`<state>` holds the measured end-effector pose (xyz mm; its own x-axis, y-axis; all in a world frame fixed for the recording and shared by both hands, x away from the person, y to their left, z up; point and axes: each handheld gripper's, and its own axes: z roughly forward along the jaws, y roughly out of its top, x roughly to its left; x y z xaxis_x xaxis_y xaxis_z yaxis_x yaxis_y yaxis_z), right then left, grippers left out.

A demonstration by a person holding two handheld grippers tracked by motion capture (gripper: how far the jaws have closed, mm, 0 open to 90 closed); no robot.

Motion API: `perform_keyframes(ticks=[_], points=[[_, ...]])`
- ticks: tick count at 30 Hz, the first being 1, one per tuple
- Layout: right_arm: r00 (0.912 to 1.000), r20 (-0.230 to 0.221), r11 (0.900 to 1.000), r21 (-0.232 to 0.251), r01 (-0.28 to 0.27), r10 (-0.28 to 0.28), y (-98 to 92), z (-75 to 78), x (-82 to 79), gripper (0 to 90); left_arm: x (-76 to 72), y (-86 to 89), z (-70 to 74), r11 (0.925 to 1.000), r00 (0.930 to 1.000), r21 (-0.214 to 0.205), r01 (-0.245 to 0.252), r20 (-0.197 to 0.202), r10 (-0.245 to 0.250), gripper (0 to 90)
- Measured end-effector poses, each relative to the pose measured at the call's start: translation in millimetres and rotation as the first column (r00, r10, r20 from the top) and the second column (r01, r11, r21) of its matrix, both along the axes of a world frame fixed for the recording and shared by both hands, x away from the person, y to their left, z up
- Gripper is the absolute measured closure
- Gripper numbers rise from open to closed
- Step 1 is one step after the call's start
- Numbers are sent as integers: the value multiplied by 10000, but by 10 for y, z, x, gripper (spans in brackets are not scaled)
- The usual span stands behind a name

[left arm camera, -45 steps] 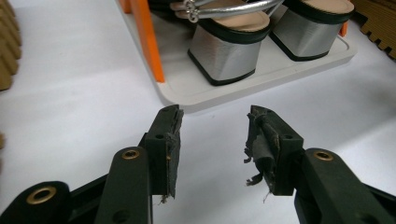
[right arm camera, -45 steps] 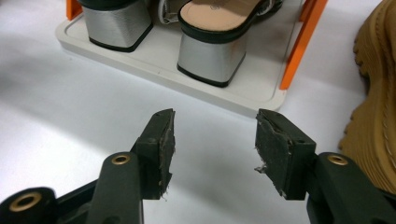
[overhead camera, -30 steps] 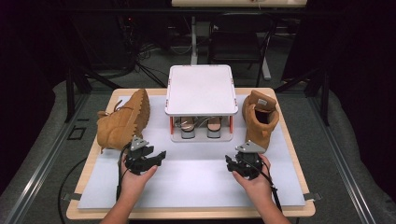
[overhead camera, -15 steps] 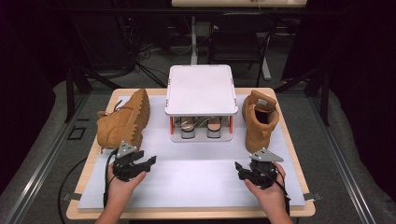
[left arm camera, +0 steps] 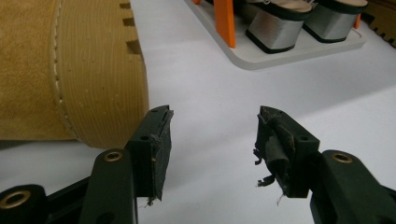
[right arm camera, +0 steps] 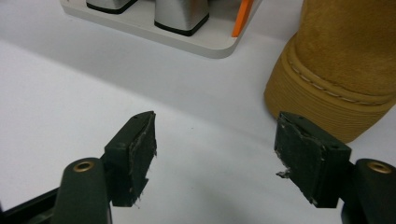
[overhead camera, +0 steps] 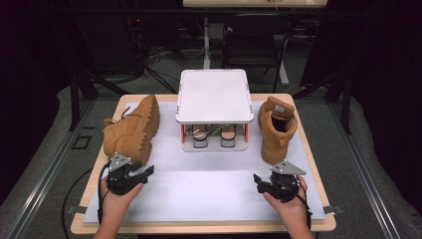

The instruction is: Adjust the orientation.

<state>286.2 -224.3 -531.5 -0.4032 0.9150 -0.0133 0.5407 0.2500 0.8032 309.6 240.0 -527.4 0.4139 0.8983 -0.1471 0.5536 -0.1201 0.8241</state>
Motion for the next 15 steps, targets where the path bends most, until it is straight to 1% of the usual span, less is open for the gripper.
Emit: perform_keyframes(ticks=[2, 3, 4, 5, 6, 8, 10, 11, 12, 13, 14, 15], points=[[9989, -458, 9997, 250, 43, -32, 8, -16, 10, 288, 3, 20, -2, 10000, 10000, 42, -42, -60, 42, 458], [9988, -490, 9997, 260, 40, -27, 6, -28, 14, 291, 4, 28, -2, 10000, 10000, 35, -77, -41, 77, 458], [9987, -511, 9996, 262, 56, -43, 6, -35, 17, 291, 5, 34, -4, 9999, 9999, -18, -127, 0, 127, 459], [9987, -499, 9997, 234, 75, -63, 5, -37, 18, 285, 1, 51, 6, 9999, 9999, 7, -131, -78, 131, 459], [9990, -449, 9996, 282, -10, 23, 1, -36, 16, 275, 0, 61, 5, 9999, 9999, -28, -159, -35, 159, 459], [9991, -431, 9997, 242, -24, 34, -1, -36, 14, 262, -9, 96, 14, 9995, 9995, -50, -310, -80, 309, 459], [9993, -379, 9998, 202, -61, 68, 3, -42, 15, 263, -13, 140, 30, 9991, 9992, -166, -401, -64, 400, 456], [9993, -381, 9999, 144, -43, 48, 2, -43, 16, 268, -18, 171, 46, 9983, 9986, -242, -524, -62, 523, 456], [9993, -376, 9999, 147, -25, 30, -1, -46, 17, 283, -17, 184, 46, 9980, 9984, -295, -560, 8, 560, 456], [9993, -377, 9999, 136, -18, 23, -5, -46, 18, 293, -18, 199, 51, 9981, 9985, -307, -538, -53, 537, 455], [9993, -386, 9999, 127, 9, -5, -10, -45, 17, 303, -16, 210, 45, 9977, 9984, -391, -562, -30, 561, 456], [9992, -401, 9998, 192, 16, -9, -15, -48, 19, 314, -17, 225, 42, 9977, 9983, -329, -588, -64, 586, 456]])
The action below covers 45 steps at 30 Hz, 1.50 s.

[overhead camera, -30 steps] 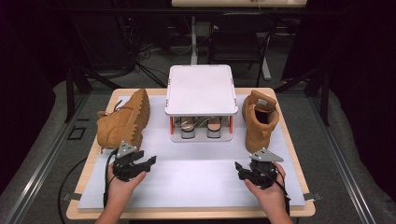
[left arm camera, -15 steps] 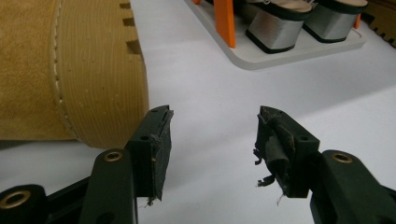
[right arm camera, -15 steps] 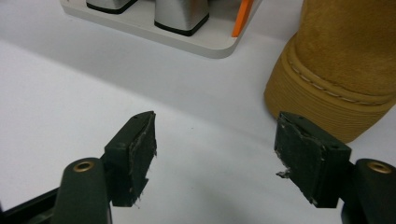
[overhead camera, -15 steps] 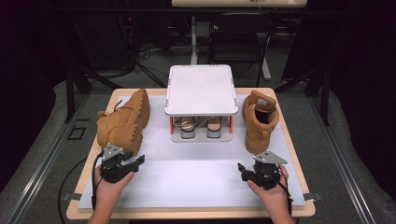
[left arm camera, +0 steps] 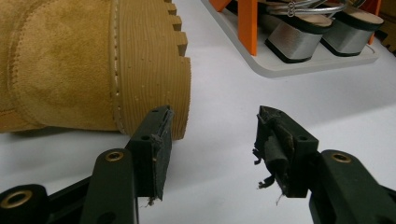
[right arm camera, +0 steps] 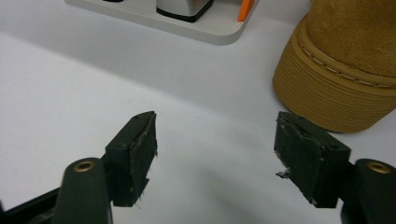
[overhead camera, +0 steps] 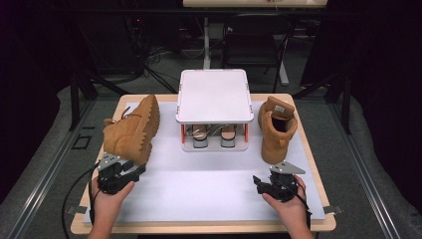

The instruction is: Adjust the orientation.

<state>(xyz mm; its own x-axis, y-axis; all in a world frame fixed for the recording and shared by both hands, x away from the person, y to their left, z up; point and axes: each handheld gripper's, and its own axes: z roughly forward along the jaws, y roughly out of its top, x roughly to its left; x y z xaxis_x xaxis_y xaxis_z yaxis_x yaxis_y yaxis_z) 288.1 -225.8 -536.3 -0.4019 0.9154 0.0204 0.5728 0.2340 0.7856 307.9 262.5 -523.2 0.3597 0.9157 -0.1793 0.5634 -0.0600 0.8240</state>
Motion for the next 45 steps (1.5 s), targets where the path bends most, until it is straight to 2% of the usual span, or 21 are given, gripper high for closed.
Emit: perform_keyframes(ticks=[7, 12, 16, 21, 25, 27, 30, 33, 39, 45], points=[[9994, -324, 9999, 76, 146, -144, -23, -41, 12, 386, 0, 32, 32, 9999, 9999, 34, -137, 80, 137, 457], [9995, -250, 9996, 204, 177, -172, -17, -22, -2, 442, 55, 68, 99, 9996, 9999, -270, -95, -38, 94, 463], [9998, -140, 9998, 119, 172, -170, -11, -24, 1, 451, 130, 53, 177, 9995, 9997, -259, -200, 149, 204, 462], [9998, 10, 9995, 231, 212, -213, -32, -35, -6, 454, 270, 54, 286, 9998, 9999, 132, -143, -18, 144, 460], [9996, 115, 9994, 230, 256, -259, -50, -32, -7, 461, 371, 98, 371, 10000, 9993, 23, 0, -384, 1, 455], [9999, -29, 9989, 441, 163, -162, -53, -32, -3, 476, 414, 127, 397, 10000, 9990, 43, -50, -448, 52, 455], [9997, -188, 9989, 447, 166, -158, -46, -57, 7, 478, 480, 177, 418, 9998, 9984, -163, -136, -554, 127, 458], [9993, -169, 9982, 480, 353, -346, -59, -58, 0, 479, 532, 222, 433, 9998, 9978, -104, -165, -642, 158, 468], [9991, -98, 9982, 430, 423, -419, -75, -53, -5, 502, 637, 347, 479, 9983, 9944, -147, -571, -904, 555, 489], [9993, -119, 9984, 421, 372, -368, -63, -55, -7, 505, 710, 463, 565, 9962, 9915, -172, -855, -1002, 833, 507]])
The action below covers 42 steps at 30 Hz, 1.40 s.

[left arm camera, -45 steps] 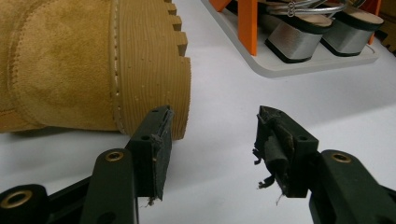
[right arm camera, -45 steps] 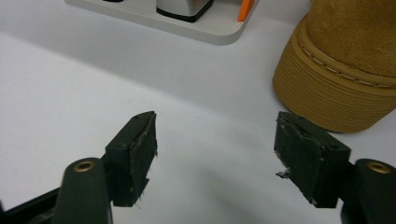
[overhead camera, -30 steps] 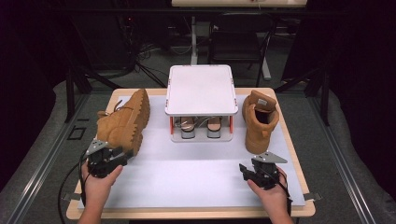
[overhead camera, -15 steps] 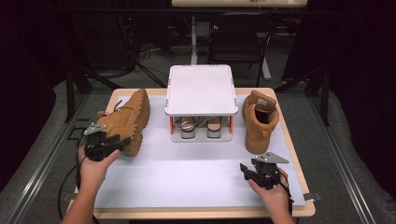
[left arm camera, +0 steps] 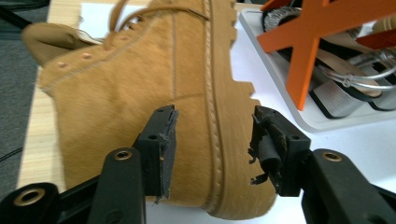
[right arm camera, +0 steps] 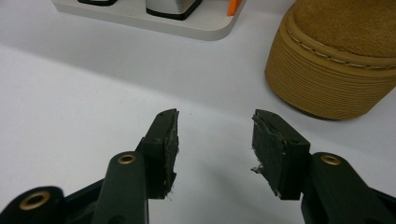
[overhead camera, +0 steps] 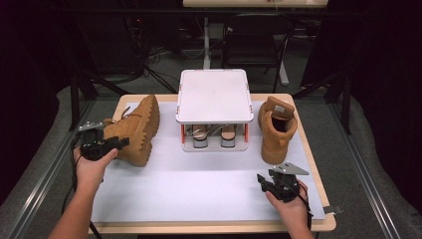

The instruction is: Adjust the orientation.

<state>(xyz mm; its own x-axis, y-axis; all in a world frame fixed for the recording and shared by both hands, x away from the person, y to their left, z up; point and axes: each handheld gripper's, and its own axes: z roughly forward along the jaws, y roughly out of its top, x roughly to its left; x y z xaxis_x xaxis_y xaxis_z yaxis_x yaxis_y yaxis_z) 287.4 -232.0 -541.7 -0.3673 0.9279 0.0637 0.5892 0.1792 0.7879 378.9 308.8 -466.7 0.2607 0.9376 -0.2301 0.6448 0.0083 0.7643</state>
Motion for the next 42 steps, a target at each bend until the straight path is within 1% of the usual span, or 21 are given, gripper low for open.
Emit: perform_keyframes(ticks=[3, 6, 8, 9, 11, 13, 16, 18, 20, 23, 26, 29, 31, 32, 42], points=[[10000, -31, 10000, -20, -38, 38, 5, 1, -2, 505, 38, 54, 28, 9999, 9999, -32, -117, -49, 117, 508], [10000, -38, 10000, -58, -13, 13, 3, 4, -3, 505, 86, 104, 32, 9997, 9995, -110, -223, -219, 221, 506], [10000, -36, 10000, -24, -2, 2, 3, 0, -1, 505, 128, 136, 30, 9995, 9986, -19, -312, -422, 311, 502], [10000, -62, 10000, -15, 10, -10, 2, -3, 0, 504, 140, 143, 28, 9993, 9981, -113, -350, -509, 344, 500], [10000, -96, 10000, 12, -2, 2, 4, -9, 2, 504, 194, 185, 25, 9985, 9957, -85, -537, -763, 529, 498], [10000, -81, 10000, 28, 21, -21, 8, -13, 3, 504, 205, 197, 27, 9982, 9950, -101, -587, -810, 577, 497], [10000, -88, 10000, 25, -13, 13, 11, -15, 3, 504, 244, 240, 40, 9970, 9921, -192, -754, -1023, 730, 483], [10000, -89, 10000, 31, -17, 17, 12, -16, 3, 504, 270, 271, 53, 9964, 9898, -109, -846, -1158, 828, 470], [10000, -86, 10000, 46, 17, -16, 10, -16, 3, 504, 286, 296, 58, 9954, 9884, -97, -950, -1200, 931, 461], [9999, -118, 10000, 24, 11, -11, 2, -18, 6, 503, 312, 351, 51, 9928, 9840, -67, -1194, -1341, 1174, 444], [9999, -154, 10000, 38, 17, -16, -2, -18, 7, 503, 332, 397, 23, 9904, 9797, -179, -1367, -1501, 1326, 435], [9999, -153, 10000, 43, 15, -14, -2, -19, 7, 503, 352, 436, -9, 9893, 9771, -239, -1441, -1613, 1384, 424], [9999, -134, 10000, 66, 15, -14, 0, -25, 10, 503, 370, 463, -31, 9881, 9730, -256, -1514, -1802, 1444, 413], [9999, -169, 10000, 71, 8, -7, 3, -25, 10, 503, 377, 471, -41, 9873, 9718, -337, -1551, -1849, 1463, 409], [9998, -173, 10000, 85, -41, 42, 12, -24, 10, 503, 440, 459, -127, 9872, 9667, -599, -1476, -2199, 1312, 400]])
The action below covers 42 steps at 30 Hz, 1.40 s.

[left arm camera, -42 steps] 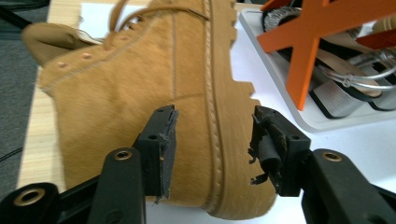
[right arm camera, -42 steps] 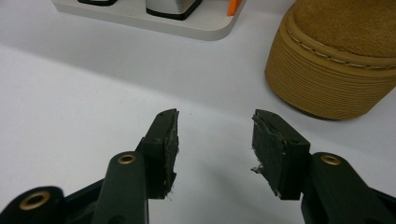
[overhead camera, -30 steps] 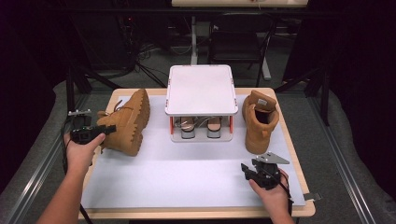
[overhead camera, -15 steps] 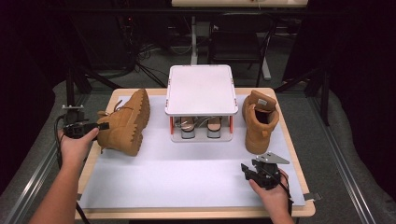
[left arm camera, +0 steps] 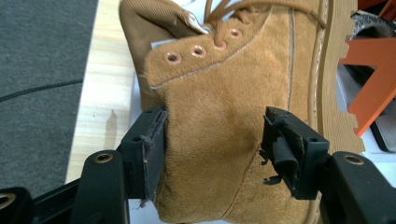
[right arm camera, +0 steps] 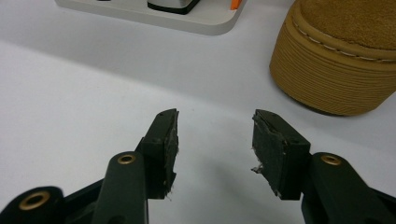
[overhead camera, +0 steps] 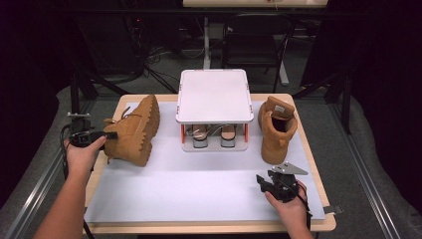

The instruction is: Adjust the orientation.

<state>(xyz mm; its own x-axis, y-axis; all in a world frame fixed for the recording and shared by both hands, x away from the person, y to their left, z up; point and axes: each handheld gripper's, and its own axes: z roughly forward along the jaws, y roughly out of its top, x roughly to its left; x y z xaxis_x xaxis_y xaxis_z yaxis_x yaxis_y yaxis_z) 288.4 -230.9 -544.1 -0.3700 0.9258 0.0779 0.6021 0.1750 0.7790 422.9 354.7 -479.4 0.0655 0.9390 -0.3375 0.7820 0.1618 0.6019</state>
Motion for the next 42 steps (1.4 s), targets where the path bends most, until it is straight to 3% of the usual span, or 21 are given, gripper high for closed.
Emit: perform_keyframes(ticks=[5, 18, 24, 30, 36, 42], points=[[10000, 8, 10000, -7, -11, 11, 4, -5, 3, 503, -2, -26, 8, 9993, 9999, 365, 94, -48, -92, 427], [10000, -20, 10000, 8, -3, 3, 9, -8, 7, 503, -39, -68, 160, 9987, 9998, 473, 207, -66, -205, 560], [10000, -56, 10000, -26, -4, 4, 4, -8, 8, 503, -37, -143, 257, 9959, 9992, 808, 411, -38, -409, 593], [9999, -99, 10000, 3, -52, 53, 5, -12, 10, 503, -50, -206, 336, 9954, 9990, 851, 430, 101, -440, 673], [9999, -103, 10000, 17, -70, 70, 6, -15, 10, 503, -64, -254, 434, 9966, 9980, 555, 612, 114, -619, 734], [9999, -122, 9999, 65, -122, 123, 5, -18, 15, 503, -58, -369, 524, 9945, 9956, 533, 896, 232, -909, 767]])
